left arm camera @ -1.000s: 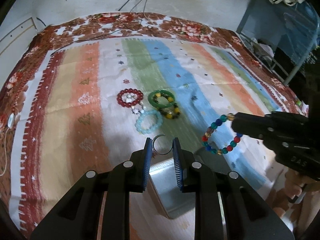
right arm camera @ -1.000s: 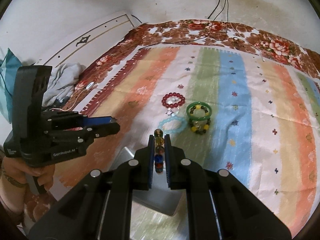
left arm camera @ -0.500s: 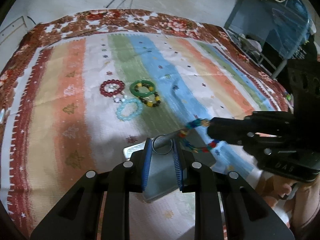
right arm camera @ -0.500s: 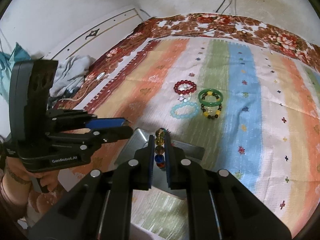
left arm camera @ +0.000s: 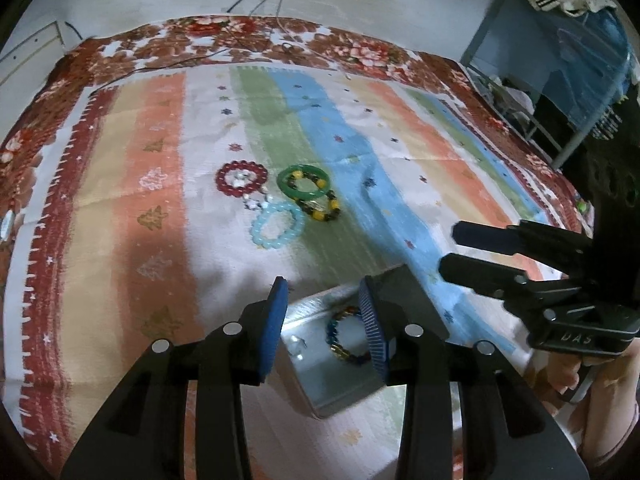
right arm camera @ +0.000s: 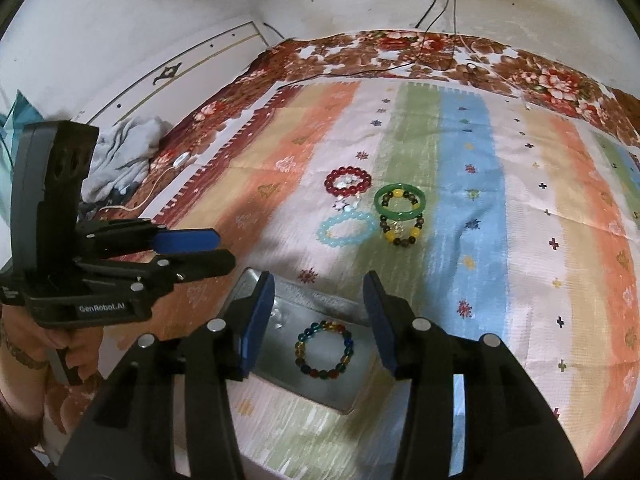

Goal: Organize jewelry
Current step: 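Open left tool over the tin while right tool releases the multicolour bracelet into it, then move left tool to the red bead bracelet while right tool approaches the green jade bangle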

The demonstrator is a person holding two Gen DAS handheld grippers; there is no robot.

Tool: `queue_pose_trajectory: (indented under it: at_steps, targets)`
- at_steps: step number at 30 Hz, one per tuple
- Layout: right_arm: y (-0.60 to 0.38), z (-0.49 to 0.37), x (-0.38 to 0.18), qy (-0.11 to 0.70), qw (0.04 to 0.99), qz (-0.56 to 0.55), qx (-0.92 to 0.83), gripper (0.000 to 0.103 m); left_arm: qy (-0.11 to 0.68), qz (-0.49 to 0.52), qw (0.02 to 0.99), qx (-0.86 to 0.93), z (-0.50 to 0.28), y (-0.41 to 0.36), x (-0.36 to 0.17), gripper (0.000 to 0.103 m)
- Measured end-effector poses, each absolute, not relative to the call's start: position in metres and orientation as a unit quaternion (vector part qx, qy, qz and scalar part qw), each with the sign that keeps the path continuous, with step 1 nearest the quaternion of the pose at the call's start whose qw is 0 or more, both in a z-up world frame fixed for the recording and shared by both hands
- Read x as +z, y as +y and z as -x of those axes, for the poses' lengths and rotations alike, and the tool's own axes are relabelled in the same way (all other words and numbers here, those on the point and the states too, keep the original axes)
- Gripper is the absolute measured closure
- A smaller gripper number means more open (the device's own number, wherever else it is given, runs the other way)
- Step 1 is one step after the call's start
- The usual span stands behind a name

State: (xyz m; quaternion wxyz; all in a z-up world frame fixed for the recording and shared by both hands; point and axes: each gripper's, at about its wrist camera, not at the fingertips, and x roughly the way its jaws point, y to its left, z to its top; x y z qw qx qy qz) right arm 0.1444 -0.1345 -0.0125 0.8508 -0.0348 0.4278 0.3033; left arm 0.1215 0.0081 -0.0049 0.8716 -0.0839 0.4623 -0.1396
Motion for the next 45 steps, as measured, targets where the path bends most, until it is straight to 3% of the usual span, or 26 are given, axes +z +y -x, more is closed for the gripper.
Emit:
queue_pose_trajectory:
  at_steps: [13, 15, 17, 21, 45]
  targets:
    - [-0.135, -0.185, -0.027, 0.441, 0.859, 0.041, 0.258, 0.055, 0.449, 0.047, 0.889, -0.074, -0.159, 0.029, -0.008, 0.064]
    - [-0.136, -0.193, -0.030, 0.439, 0.863, 0.042, 0.247, 0.055, 0.444, 0.046, 0.893, -0.064, -0.163, 0.034, -0.008, 0.051]
    - [-0.138, -0.199, -0.031, 0.439, 0.865, 0.038, 0.238, 0.055, 0.442, 0.046, 0.894, -0.058, -0.168, 0.037, -0.009, 0.045]
    - [-0.141, -0.209, -0.033, 0.445, 0.864, 0.031, 0.232, 0.051, 0.444, 0.049, 0.893, -0.057, -0.179, 0.039, -0.011, 0.045]
    - [-0.143, -0.277, -0.056, 0.454, 0.867, 0.025, 0.203, 0.050, 0.485, 0.043, 0.873, -0.027, -0.256, 0.056, -0.047, 0.045]
